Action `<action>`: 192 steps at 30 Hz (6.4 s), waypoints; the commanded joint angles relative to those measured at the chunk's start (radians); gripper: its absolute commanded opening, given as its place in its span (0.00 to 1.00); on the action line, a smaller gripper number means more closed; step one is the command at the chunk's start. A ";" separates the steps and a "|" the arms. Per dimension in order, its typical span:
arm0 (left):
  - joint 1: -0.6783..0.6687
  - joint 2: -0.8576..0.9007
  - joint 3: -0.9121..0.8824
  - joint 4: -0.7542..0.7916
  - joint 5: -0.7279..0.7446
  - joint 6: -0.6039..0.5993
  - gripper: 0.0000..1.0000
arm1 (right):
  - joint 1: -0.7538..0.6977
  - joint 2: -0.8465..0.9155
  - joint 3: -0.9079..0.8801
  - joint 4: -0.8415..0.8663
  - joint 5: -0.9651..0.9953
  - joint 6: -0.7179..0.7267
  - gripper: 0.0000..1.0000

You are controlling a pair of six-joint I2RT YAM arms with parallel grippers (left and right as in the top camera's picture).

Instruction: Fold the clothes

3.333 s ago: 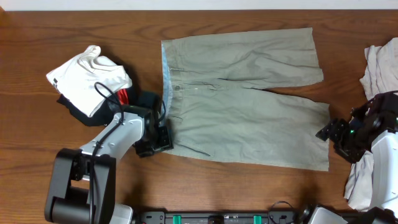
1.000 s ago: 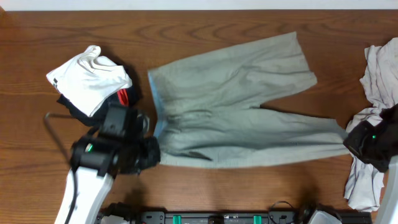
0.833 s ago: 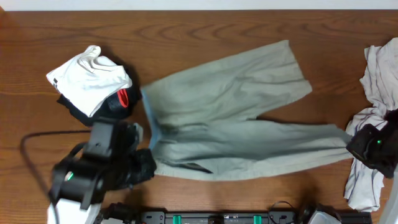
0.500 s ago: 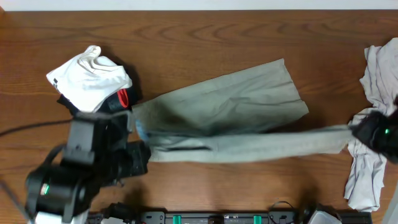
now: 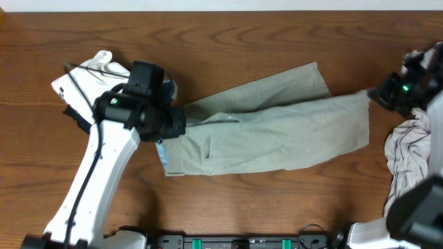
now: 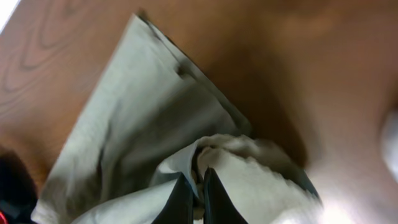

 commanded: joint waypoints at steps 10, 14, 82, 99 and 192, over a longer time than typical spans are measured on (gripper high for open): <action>0.010 0.159 0.006 0.112 -0.325 0.031 0.06 | 0.162 0.228 0.015 0.362 -0.090 0.146 0.01; 0.027 0.172 0.005 0.101 -0.353 0.031 0.06 | 0.187 0.278 0.015 0.425 -0.084 0.185 0.01; 0.042 0.143 0.016 0.048 -0.362 0.002 0.06 | 0.608 0.425 -0.066 0.516 0.055 0.030 0.01; 0.042 0.148 0.016 0.063 -0.362 0.018 0.06 | 0.526 0.311 -0.031 0.391 -0.263 -0.124 0.01; 0.041 0.148 0.016 0.124 -0.108 0.162 0.35 | 0.439 0.350 -0.175 0.428 0.212 -0.026 0.03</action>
